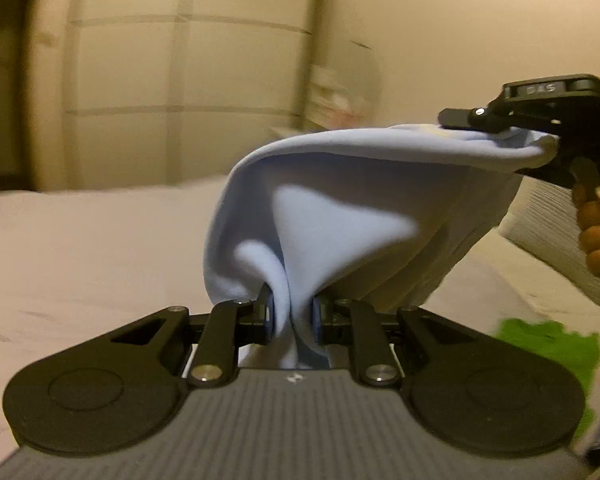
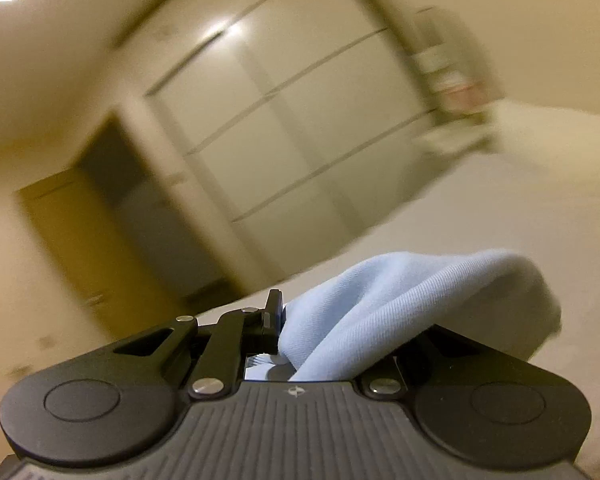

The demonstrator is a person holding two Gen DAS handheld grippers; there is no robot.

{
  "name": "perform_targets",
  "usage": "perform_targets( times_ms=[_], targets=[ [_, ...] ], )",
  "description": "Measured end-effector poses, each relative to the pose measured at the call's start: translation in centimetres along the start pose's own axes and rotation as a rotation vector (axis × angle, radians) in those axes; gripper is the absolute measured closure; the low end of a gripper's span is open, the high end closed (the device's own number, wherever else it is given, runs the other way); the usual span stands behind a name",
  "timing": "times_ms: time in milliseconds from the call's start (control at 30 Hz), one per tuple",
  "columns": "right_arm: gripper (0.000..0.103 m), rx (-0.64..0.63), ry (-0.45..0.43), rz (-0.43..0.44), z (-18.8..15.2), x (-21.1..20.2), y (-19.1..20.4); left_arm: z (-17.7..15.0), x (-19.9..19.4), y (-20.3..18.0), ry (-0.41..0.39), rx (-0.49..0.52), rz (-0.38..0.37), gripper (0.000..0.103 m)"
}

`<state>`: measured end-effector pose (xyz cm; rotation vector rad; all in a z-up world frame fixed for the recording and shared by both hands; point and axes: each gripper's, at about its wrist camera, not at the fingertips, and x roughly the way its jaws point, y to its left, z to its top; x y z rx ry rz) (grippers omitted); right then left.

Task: Fold clothes
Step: 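Lift the light blue sweatshirt with both tools and drop it onto the open bed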

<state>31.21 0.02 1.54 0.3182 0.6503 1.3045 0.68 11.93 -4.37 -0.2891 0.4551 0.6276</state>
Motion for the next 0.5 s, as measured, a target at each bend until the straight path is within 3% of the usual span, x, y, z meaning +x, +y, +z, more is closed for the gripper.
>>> perform_targets(
  times_ms=[167, 233, 300, 333, 367, 400, 500],
  targets=[
    [0.087, -0.020, 0.066, 0.210, -3.7, 5.5, 12.2, -2.3, -5.8, 6.8, 0.077, -0.063, 0.088, 0.089],
    [0.087, -0.029, 0.090, 0.255, -5.7, 7.1, 16.8, -3.2, -8.1, 9.5, 0.108, -0.088, 0.124, 0.088],
    [0.076, -0.035, 0.144, 0.262, -8.0, 9.4, 20.6, -4.1, -10.4, 12.2, 0.139, -0.113, 0.159, 0.085],
    [0.057, -0.026, 0.182, 0.235, -9.3, 10.6, 21.8, -4.5, -11.5, 13.6, 0.155, -0.126, 0.177, 0.083],
    [0.018, -0.021, 0.253, 0.182, -11.0, 12.1, 22.9, -5.0, -12.7, 14.9, 0.170, -0.138, 0.195, 0.077],
    [0.010, -0.019, 0.319, 0.124, -12.7, 13.5, 23.9, -5.4, -13.8, 16.3, 0.186, -0.151, 0.212, 0.074],
    [0.008, -0.040, 0.453, -0.121, -18.7, 15.0, 26.2, -7.6, -15.7, 19.1, 0.267, -0.177, 0.236, 0.072]
  ],
)
